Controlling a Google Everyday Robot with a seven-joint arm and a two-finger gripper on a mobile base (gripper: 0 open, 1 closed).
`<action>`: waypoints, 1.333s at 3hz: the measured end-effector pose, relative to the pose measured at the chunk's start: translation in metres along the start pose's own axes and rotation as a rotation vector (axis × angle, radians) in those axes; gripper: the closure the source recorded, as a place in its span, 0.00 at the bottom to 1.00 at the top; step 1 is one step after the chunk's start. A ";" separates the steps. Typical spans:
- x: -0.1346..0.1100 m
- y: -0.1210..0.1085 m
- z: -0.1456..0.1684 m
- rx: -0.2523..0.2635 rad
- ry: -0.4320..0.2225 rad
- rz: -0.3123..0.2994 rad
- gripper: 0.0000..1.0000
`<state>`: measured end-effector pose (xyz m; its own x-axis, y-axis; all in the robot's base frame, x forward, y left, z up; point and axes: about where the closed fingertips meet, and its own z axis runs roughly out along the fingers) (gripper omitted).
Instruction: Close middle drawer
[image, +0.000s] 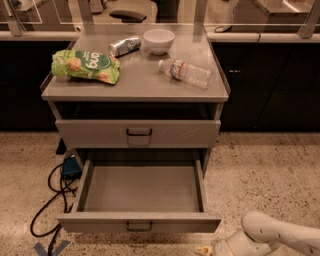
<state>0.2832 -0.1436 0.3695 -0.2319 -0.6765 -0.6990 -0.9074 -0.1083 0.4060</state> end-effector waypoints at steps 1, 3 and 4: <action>-0.019 0.000 0.026 -0.004 -0.057 -0.034 0.00; -0.033 -0.010 0.031 0.271 -0.017 0.071 0.00; -0.014 -0.048 0.033 0.380 0.045 0.151 0.00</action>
Offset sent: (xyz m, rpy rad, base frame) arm 0.0744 0.0329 -0.0099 -0.1641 -0.3848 -0.4900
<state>0.3185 -0.1047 0.3399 -0.3649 -0.6963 -0.6181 -0.9310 0.2663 0.2497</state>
